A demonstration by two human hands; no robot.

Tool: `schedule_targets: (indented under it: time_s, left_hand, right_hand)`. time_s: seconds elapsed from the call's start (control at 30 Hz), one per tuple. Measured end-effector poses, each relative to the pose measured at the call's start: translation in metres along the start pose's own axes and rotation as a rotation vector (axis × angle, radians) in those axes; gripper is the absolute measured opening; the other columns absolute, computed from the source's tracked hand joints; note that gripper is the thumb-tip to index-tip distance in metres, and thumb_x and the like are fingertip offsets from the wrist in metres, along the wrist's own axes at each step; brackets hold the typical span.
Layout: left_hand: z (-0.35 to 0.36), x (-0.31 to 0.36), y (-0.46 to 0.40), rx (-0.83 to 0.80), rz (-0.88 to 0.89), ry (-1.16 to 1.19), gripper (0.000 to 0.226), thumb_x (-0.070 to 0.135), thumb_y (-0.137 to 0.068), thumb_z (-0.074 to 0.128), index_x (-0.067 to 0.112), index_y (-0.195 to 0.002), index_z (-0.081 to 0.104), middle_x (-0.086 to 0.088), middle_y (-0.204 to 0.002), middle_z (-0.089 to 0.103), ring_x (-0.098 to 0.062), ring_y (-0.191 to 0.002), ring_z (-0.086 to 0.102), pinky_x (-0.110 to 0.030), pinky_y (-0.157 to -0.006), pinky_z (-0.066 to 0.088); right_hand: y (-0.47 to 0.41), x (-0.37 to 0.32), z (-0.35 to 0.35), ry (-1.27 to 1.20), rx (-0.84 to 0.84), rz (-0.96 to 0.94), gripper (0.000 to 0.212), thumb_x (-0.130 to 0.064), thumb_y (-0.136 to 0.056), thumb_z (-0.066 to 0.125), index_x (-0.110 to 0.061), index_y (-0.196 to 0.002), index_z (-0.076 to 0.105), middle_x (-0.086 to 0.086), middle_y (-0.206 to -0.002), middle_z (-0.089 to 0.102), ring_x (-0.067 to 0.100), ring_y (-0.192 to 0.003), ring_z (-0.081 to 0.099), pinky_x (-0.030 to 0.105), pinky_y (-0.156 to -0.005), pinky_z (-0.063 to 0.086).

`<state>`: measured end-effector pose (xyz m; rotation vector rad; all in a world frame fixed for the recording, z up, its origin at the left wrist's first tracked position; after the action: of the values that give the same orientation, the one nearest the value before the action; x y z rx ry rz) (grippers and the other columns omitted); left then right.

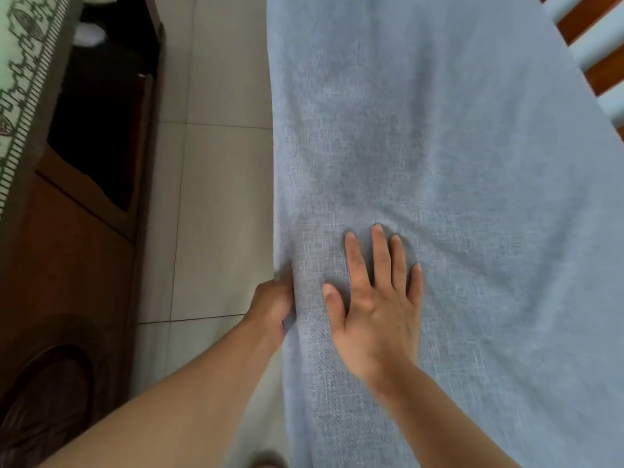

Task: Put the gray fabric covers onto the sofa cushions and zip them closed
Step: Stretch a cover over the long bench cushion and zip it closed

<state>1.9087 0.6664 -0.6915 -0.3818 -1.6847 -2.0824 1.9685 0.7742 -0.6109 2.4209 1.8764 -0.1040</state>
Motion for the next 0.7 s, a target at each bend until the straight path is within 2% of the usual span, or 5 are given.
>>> schedule_targets:
  time_s: [0.13, 0.23, 0.43, 0.6, 0.7]
  left_hand:
    - [-0.023, 0.005, -0.002, 0.422, 0.1, -0.219, 0.046, 0.044, -0.091, 0.056, 0.005, -0.116, 0.058, -0.01, -0.106, 0.061, -0.024, -0.09, 0.057, -0.031, -0.084, 0.047]
    - [-0.031, 0.004, -0.015, 0.49, 0.074, -0.394, 0.046, 0.047, -0.093, 0.049, 0.006, -0.108, 0.062, -0.015, -0.107, 0.064, -0.031, -0.095, 0.061, -0.037, -0.088, 0.049]
    - [-0.011, 0.022, -0.029, 0.438, -0.06, -0.631, 0.065, 0.046, -0.096, 0.043, -0.007, -0.133, 0.043, -0.025, -0.131, 0.052, -0.037, -0.116, 0.054, -0.041, -0.098, 0.045]
    - [0.008, 0.084, -0.03, 0.329, 0.108, -0.357, 0.049, 0.028, -0.093, 0.055, -0.005, -0.129, 0.049, -0.021, -0.123, 0.058, -0.035, -0.106, 0.059, -0.036, -0.088, 0.048]
    - [0.03, 0.129, -0.043, 0.241, 0.149, -0.186, 0.055, 0.041, -0.09, 0.057, 0.002, -0.128, 0.051, -0.014, -0.121, 0.06, -0.03, -0.105, 0.06, -0.036, -0.09, 0.049]
  right_hand:
    - [-0.023, -0.008, 0.0, -0.015, 0.022, -0.037, 0.065, -0.053, -0.089, 0.028, -0.024, -0.147, 0.03, 0.01, -0.157, 0.016, 0.029, -0.145, 0.01, 0.053, -0.115, 0.011]
    - [-0.035, -0.012, 0.001, -0.003, 0.04, -0.065, 0.064, -0.049, -0.088, 0.031, -0.02, -0.145, 0.036, 0.013, -0.155, 0.021, 0.029, -0.144, 0.014, 0.052, -0.115, 0.013]
    - [-0.049, -0.005, -0.004, -0.007, 0.016, -0.088, 0.065, -0.051, -0.085, 0.036, -0.02, -0.142, 0.039, 0.014, -0.154, 0.025, 0.029, -0.143, 0.019, 0.049, -0.115, 0.015]
    - [-0.085, -0.005, -0.013, 0.022, -0.027, -0.103, 0.068, -0.055, -0.082, 0.039, -0.022, -0.14, 0.041, 0.016, -0.153, 0.026, 0.031, -0.141, 0.024, 0.049, -0.11, 0.019]
    - [-0.115, -0.006, -0.015, -0.054, -0.04, -0.1, 0.073, -0.052, -0.085, 0.053, -0.024, -0.148, 0.027, 0.012, -0.158, 0.008, 0.027, -0.145, 0.007, 0.046, -0.113, 0.004]
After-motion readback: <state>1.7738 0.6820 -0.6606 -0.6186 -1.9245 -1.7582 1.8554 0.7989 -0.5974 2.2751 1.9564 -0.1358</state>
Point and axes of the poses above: each hand's wrist, its own y-axis away from the middle knuckle, its own z-axis out of the palm, x = y × z, the point moved 1 cm from there along -y, towards the middle knuckle
